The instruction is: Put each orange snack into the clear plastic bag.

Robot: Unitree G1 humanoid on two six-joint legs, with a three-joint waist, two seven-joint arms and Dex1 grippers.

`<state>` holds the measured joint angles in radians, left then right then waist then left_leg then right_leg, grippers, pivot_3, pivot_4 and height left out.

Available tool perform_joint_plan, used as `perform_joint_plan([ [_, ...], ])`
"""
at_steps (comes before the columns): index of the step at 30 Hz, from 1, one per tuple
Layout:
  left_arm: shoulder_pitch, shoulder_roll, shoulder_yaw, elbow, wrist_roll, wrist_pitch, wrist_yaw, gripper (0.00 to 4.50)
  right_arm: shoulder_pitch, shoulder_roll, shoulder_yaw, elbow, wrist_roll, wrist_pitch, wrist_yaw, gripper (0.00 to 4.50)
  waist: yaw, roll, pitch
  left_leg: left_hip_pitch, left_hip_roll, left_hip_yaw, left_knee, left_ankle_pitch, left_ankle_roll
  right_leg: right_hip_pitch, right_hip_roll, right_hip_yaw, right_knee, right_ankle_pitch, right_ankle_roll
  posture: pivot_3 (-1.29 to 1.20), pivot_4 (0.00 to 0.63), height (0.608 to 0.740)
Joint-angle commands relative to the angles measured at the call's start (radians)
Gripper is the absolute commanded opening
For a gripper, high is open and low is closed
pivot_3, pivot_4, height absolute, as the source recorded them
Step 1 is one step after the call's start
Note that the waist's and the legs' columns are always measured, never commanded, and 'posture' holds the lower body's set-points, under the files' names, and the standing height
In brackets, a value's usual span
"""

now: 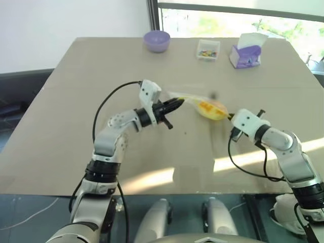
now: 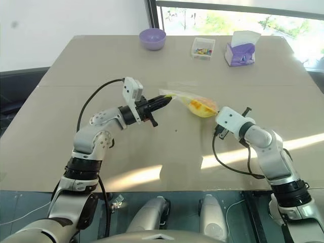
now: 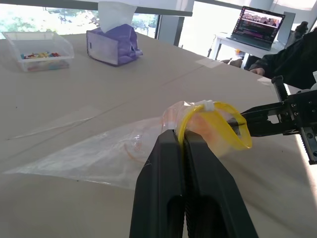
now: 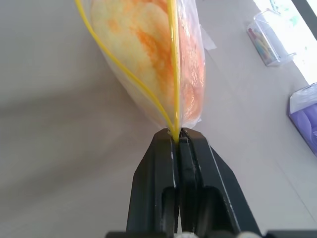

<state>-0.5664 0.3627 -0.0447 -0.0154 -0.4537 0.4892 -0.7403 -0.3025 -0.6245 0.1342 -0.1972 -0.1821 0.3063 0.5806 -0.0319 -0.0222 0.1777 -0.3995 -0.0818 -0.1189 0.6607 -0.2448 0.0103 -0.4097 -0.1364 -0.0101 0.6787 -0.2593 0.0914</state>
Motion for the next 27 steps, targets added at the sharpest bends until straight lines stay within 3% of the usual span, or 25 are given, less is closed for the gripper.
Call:
perform_joint_plan([
  [1,-0.029,0.013,0.054,-0.055,-0.044,-0.019,-0.029,0.0,-0.049,-0.045,-0.088,-0.053,0.019,0.001,0.006,0.05,0.0,0.0,0.0,0.0,0.0,0.0,0.0,0.0,0.0,0.0,0.0,0.0,0.0,0.0,0.0,0.0,0.15,0.74],
  [5,-0.091,0.022,0.168,-0.053,-0.189,0.062,-0.031,0.0,-0.149,-0.135,-0.189,-0.116,0.08,0.055,0.064,0.05,-0.001,0.001,0.001,-0.001,0.0,0.0,0.001,0.0,0.0,-0.001,0.0,0.0,0.0,0.0,0.0,0.0,0.15,0.74],
  [10,-0.12,0.034,0.154,-0.042,-0.21,0.083,-0.054,0.0,-0.192,-0.22,-0.195,-0.111,0.107,0.053,0.124,0.05,0.001,0.0,0.0,-0.001,0.0,-0.001,-0.001,0.0,0.0,0.0,0.0,-0.001,-0.002,0.0,0.0,0.0,0.15,0.74],
  [14,-0.156,0.012,0.082,0.037,-0.123,0.036,-0.042,0.0,-0.195,-0.214,-0.136,-0.018,0.082,-0.006,0.127,0.05,0.004,-0.001,0.0,-0.001,-0.001,0.0,0.0,-0.001,0.001,0.0,-0.001,-0.001,-0.002,0.0,0.001,0.0,0.15,0.74],
  [16,-0.216,-0.032,0.117,0.098,-0.138,0.017,-0.006,0.0,-0.242,-0.193,-0.125,0.048,0.091,-0.041,0.121,0.05,0.007,-0.001,0.001,-0.001,-0.001,0.0,0.001,-0.001,0.001,0.001,-0.001,-0.001,-0.001,0.0,0.001,0.0,0.15,0.74],
  [21,-0.192,-0.015,0.103,-0.021,-0.255,0.123,-0.127,0.0,-0.181,-0.241,-0.124,-0.082,0.291,0.071,0.355,0.05,-0.001,-0.001,0.002,-0.003,0.0,0.0,0.001,-0.001,0.002,0.0,-0.001,-0.001,-0.002,0.001,0.001,0.0,0.15,0.74],
  [22,-0.216,-0.01,0.113,0.043,-0.219,0.112,-0.089,0.0,-0.179,-0.259,-0.137,-0.088,0.314,0.095,0.378,0.05,-0.003,-0.001,0.001,-0.003,0.0,-0.001,0.0,-0.001,0.002,0.0,-0.001,-0.001,-0.004,0.001,0.001,0.0,0.15,0.74],
  [24,-0.196,0.038,0.085,0.023,-0.216,0.106,-0.183,0.0,-0.147,-0.295,-0.167,-0.145,0.405,0.162,0.452,0.05,-0.003,-0.001,0.002,-0.003,0.0,-0.001,-0.001,-0.001,0.002,0.0,-0.001,-0.001,-0.005,0.001,0.002,0.0,0.15,0.74],
  [27,-0.208,0.015,0.123,0.011,-0.278,0.138,-0.162,0.0,-0.193,-0.273,-0.184,-0.112,0.408,0.165,0.395,0.05,-0.005,0.0,0.002,-0.002,0.0,-0.001,0.0,-0.001,0.002,0.0,-0.001,0.0,-0.005,0.001,0.002,0.0,0.15,0.74],
])
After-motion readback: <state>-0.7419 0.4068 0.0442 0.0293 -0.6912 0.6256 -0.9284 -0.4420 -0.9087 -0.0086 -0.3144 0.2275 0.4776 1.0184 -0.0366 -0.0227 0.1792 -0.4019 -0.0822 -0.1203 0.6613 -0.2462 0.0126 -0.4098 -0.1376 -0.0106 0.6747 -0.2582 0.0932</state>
